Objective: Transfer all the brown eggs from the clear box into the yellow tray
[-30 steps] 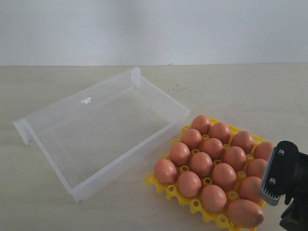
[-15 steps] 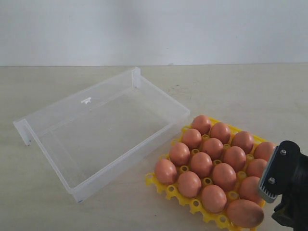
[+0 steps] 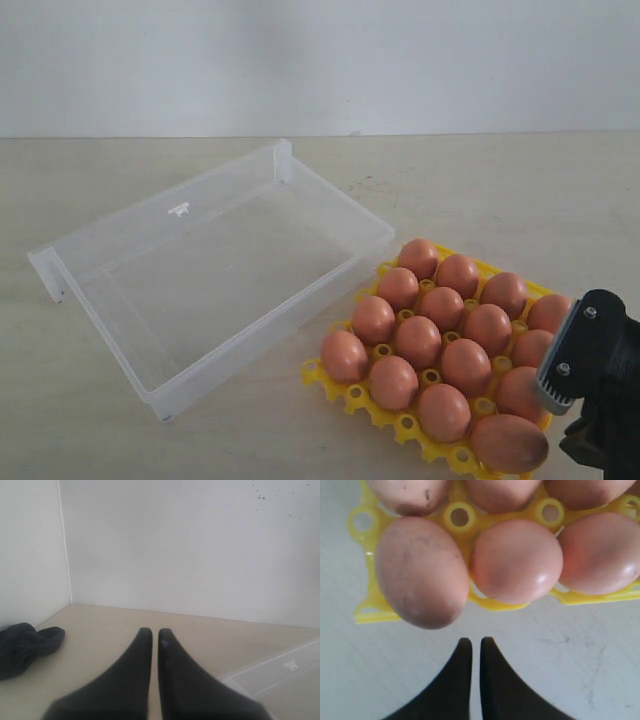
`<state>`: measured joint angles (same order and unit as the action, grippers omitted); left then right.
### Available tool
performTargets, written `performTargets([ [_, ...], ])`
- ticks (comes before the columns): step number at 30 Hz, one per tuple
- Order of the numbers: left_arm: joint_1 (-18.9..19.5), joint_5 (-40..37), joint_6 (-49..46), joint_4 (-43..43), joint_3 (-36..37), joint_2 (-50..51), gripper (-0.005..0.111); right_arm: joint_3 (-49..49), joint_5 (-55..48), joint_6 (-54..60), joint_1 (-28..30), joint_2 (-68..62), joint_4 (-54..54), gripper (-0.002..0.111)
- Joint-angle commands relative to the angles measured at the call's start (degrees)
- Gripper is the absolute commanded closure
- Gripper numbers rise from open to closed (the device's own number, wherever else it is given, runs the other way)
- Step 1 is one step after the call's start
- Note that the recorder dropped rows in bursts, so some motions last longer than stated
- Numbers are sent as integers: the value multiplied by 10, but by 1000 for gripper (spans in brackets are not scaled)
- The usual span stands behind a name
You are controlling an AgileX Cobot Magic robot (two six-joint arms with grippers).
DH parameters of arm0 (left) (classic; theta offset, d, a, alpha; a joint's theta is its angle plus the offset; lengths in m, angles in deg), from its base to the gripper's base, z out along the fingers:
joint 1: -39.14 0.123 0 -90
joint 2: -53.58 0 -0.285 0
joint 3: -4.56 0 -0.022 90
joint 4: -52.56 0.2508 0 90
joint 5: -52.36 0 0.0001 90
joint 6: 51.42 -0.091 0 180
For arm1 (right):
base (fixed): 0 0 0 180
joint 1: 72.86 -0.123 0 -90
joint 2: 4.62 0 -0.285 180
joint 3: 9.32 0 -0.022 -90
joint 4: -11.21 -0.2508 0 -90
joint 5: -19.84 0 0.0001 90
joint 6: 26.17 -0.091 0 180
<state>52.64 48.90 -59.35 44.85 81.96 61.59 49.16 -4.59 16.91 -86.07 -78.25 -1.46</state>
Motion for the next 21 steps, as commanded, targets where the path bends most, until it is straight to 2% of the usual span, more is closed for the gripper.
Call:
performTargets([
  [1, 0, 5, -1, 0, -2, -2, 103, 2, 12, -6, 1, -1, -4, 109],
  [14, 0, 5, -1, 0, -2, -2, 103, 6, -25, 13, 1, -1, -11, 109],
  [21, 0, 4, -1, 0, -2, -2, 103, 33, 17, 158, 1, -1, -125, 109],
])
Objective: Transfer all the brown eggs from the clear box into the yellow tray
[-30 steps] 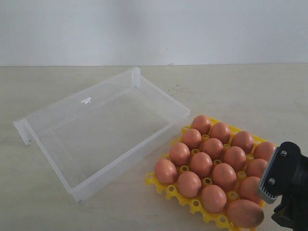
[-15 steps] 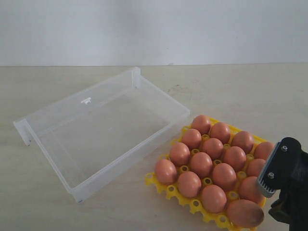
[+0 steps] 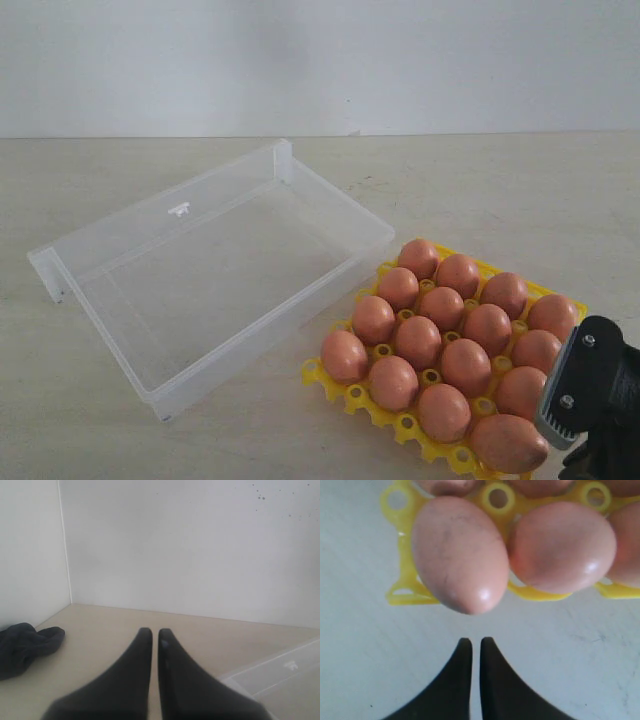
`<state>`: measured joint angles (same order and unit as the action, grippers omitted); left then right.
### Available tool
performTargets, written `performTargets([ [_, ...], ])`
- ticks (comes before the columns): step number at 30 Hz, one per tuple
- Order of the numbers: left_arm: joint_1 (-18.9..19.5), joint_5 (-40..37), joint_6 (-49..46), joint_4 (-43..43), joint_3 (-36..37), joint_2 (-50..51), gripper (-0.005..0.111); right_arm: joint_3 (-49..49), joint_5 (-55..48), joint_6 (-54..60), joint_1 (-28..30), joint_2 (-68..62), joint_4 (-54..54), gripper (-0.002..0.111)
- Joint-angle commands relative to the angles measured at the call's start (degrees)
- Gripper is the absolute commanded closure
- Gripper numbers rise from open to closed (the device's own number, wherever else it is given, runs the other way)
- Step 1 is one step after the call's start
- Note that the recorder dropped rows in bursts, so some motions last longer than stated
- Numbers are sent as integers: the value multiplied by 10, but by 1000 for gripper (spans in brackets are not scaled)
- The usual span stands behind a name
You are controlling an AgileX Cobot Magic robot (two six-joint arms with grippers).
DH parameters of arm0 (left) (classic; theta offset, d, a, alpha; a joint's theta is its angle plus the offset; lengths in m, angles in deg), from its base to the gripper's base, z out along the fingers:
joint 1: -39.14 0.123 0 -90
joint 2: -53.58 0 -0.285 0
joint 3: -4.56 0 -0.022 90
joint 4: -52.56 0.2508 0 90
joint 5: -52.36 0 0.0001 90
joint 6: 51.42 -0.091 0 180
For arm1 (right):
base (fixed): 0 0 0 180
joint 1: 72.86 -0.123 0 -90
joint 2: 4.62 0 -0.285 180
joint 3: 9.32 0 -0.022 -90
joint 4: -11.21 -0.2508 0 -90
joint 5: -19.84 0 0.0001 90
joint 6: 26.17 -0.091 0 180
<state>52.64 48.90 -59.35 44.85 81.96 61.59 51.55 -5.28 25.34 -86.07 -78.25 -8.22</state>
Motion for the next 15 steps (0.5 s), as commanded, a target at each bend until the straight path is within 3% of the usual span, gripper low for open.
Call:
performTargets([
  [1, 0, 4, -1, 0, -2, -2, 103, 9, 29, 75, 1, -1, -59, 109],
  [15, 0, 4, -1, 0, -2, -2, 103, 9, 49, 73, 1, -1, -71, 109],
])
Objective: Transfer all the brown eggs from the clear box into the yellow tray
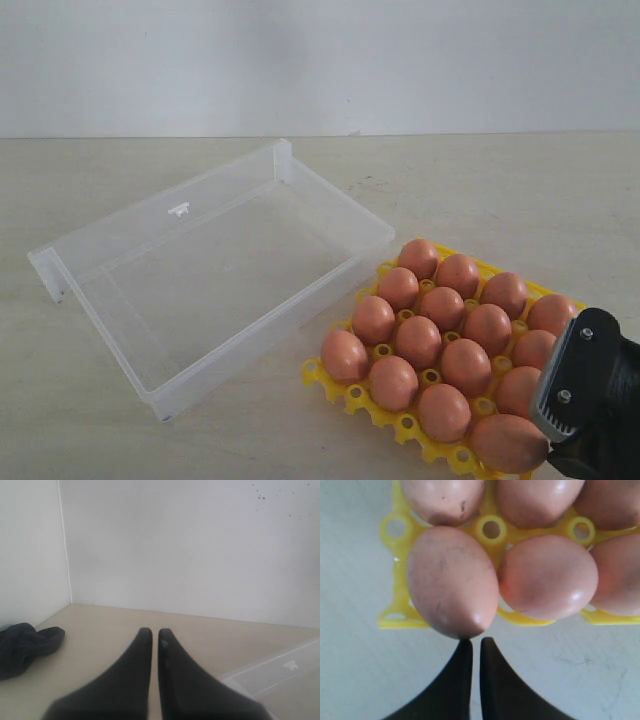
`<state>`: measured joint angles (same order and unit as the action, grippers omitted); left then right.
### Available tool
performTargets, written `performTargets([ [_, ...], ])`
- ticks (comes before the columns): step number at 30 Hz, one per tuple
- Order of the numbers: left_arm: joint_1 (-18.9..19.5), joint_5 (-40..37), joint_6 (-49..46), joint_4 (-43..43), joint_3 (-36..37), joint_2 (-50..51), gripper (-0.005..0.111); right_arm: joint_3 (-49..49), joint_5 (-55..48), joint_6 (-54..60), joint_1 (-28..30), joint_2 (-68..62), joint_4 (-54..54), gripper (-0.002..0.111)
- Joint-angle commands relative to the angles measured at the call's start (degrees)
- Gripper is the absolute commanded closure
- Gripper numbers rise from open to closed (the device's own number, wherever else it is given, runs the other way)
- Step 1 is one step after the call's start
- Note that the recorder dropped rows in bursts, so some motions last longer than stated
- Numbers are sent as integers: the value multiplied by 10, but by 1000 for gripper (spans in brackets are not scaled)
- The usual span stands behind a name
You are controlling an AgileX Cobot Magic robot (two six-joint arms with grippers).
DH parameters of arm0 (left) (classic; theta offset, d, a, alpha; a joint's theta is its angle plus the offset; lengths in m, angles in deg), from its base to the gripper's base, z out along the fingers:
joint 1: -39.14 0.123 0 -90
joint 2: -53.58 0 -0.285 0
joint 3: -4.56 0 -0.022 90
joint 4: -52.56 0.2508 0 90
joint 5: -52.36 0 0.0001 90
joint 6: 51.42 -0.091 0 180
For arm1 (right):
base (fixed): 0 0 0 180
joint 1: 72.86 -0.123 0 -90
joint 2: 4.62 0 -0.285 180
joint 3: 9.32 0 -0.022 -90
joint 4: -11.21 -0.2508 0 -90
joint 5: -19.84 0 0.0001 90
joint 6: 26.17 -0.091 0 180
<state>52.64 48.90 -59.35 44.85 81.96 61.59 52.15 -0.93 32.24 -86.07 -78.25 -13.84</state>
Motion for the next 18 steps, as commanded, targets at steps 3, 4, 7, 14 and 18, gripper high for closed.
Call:
performTargets([
  [3, 0, 4, -1, 0, -2, -2, 103, 4, 14, 4, 1, -1, -29, 109],
  [4, 0, 4, -1, 0, -2, -2, 103, 4, 15, 4, 1, -1, -30, 109],
  [7, 0, 5, -1, 0, -2, -2, 103, 2, 15, 4, 1, -1, -32, 109],
  [14, 0, 5, -1, 0, -2, -2, 103, -10, 5, 4, 1, 1, -45, 109],
  [18, 0, 5, -1, 0, -2, -2, 103, -23, -15, 4, 1, 1, -52, 109],
])
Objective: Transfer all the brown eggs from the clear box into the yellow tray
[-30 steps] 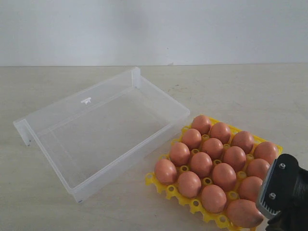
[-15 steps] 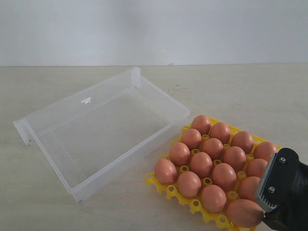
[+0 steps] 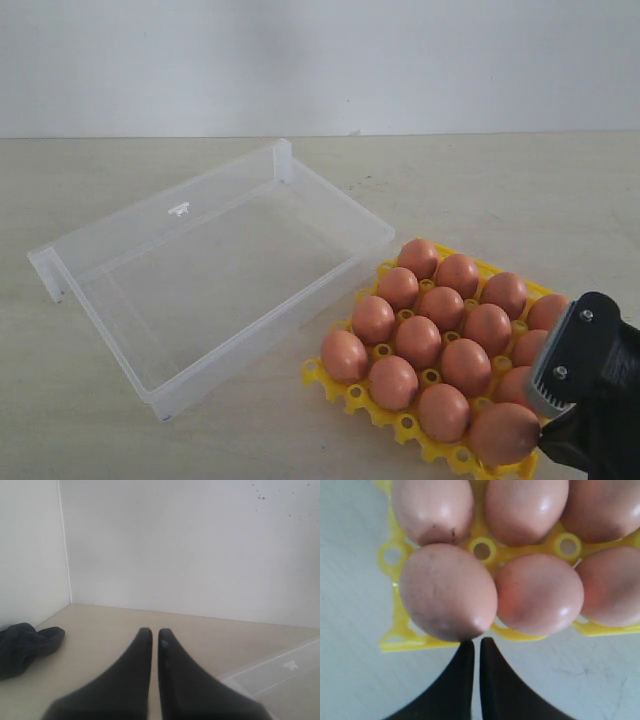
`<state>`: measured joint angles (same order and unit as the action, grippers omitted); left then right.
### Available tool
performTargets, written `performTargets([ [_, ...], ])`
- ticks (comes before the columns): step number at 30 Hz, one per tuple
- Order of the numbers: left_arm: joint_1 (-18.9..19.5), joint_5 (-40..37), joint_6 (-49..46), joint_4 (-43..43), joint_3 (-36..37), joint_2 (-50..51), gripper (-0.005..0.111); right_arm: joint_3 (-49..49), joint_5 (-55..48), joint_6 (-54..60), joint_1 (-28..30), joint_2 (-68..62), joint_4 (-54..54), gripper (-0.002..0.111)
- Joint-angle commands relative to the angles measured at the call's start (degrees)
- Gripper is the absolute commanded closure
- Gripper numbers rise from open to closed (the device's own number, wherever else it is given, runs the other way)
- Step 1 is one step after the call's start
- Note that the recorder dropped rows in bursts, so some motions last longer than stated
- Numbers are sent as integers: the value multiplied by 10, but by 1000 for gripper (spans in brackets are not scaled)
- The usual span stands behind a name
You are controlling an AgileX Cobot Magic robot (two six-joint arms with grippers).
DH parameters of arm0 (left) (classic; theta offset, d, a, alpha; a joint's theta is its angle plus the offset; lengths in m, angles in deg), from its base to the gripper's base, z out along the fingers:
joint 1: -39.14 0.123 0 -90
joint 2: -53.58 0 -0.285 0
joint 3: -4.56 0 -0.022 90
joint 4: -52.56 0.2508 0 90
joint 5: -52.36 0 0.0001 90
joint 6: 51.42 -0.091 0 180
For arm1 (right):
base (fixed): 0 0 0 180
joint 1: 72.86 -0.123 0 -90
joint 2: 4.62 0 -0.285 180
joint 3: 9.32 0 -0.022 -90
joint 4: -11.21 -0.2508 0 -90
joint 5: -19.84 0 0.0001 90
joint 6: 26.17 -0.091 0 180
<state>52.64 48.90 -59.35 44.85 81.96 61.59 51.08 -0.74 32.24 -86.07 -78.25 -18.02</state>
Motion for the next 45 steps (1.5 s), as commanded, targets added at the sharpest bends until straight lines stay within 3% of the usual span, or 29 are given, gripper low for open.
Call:
performTargets([
  [1, 0, 5, -1, 0, -2, -2, 103, -12, -17, 4, 1, 1, -11, 109],
  [9, 0, 4, -1, 0, -2, -2, 103, -22, -12, -2, 1, 44, -15, 109],
  [12, 0, 4, -1, 0, -2, -2, 103, -69, 1, -75, 1, 110, -15, 109],
  [18, 0, 4, -1, 0, -2, -2, 103, -115, 420, -353, 1, 230, -26, 109],
  [20, 0, 4, -1, 0, -2, -2, 103, -133, 497, -330, 1, 277, 19, 109],
  [24, 0, 5, -1, 0, -2, -2, 103, -157, 358, -224, 1, 355, 56, 109],
  [26, 0, 5, -1, 0, -2, -2, 103, -157, 149, -216, 1, 376, 56, 109],
  [28, 0, 5, -1, 0, -2, -2, 103, -157, 22, -216, 1, 382, 56, 109],
  [31, 0, 5, -1, 0, -2, -2, 103, -157, -158, -266, 1, 400, 56, 109],
  [34, 0, 5, -1, 0, -2, -2, 103, -157, -275, -359, 1, 410, 56, 109],
  [39, 0, 5, -1, 0, -2, -2, 103, -159, -274, -351, 1, 424, 56, 109],
  [45, 0, 4, -1, 0, -2, -2, 103, -159, -68, -263, 1, 453, 54, 109],
])
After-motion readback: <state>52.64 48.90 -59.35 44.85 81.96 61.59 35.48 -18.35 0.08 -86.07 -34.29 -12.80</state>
